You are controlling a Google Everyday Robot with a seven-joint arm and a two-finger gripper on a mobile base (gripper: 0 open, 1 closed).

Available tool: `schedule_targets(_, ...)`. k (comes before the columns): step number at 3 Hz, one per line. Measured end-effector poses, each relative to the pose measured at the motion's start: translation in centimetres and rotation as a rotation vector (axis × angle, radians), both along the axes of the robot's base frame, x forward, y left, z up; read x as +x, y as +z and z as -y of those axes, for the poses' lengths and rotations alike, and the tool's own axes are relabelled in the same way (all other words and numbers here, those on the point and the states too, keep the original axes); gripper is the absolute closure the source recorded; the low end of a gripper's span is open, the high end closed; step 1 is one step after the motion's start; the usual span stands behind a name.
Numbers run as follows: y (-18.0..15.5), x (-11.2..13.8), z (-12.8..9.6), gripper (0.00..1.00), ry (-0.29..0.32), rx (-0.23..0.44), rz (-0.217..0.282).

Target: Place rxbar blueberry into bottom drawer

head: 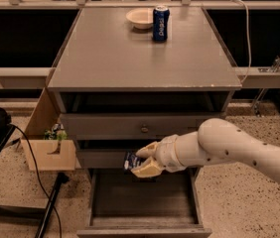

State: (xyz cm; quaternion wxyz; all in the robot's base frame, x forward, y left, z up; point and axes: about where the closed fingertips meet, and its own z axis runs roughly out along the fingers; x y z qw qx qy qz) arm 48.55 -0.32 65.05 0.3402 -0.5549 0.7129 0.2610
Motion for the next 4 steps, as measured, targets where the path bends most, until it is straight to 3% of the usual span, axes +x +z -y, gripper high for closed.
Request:
schedule_targets(1,-4.9,-0.9,-1.4,1.00,0.007,0.013,0.032)
schedule_targets(2,-11.7,-1.7,-2.6,1.00,0.033,0.014,-0.006)
schedule_targets(3,-18.1,-2.6,-2.7,1.00,0.058,-0.008,-0.081)
schedule_targets(4,-19.0,-2.5,-2.6,1.00,0.065,-0.009,-0.078)
